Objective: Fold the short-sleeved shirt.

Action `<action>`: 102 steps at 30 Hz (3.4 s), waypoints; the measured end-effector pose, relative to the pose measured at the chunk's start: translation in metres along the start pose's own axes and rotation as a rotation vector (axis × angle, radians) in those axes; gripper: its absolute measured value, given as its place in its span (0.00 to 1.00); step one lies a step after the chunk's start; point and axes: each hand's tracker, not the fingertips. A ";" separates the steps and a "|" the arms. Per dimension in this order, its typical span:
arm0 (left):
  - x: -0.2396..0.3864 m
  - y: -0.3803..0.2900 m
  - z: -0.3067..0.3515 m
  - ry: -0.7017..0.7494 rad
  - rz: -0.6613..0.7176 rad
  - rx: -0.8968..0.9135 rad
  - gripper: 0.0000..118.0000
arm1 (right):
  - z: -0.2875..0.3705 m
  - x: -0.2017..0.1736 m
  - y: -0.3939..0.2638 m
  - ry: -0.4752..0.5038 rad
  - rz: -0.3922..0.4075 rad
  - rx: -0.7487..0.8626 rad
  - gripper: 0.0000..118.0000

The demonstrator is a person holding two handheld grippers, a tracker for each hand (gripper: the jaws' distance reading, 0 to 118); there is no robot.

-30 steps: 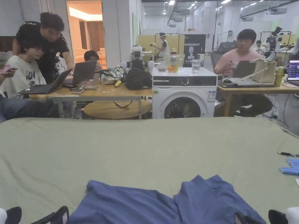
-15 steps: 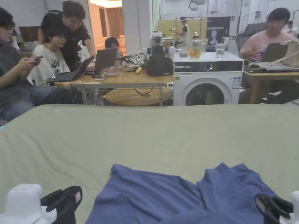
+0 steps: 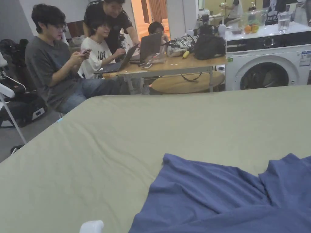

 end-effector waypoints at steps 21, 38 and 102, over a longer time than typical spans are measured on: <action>0.012 0.009 -0.014 0.349 -0.337 -0.306 0.02 | -0.180 0.081 0.127 0.037 -0.025 -0.246 0.70; -0.004 0.011 -0.014 0.312 -0.240 -0.298 0.02 | -0.319 0.026 0.097 -0.025 0.251 -0.564 0.02; 0.087 0.352 0.040 -0.088 -0.161 0.532 0.02 | -0.047 0.058 0.406 -0.189 0.089 0.275 0.00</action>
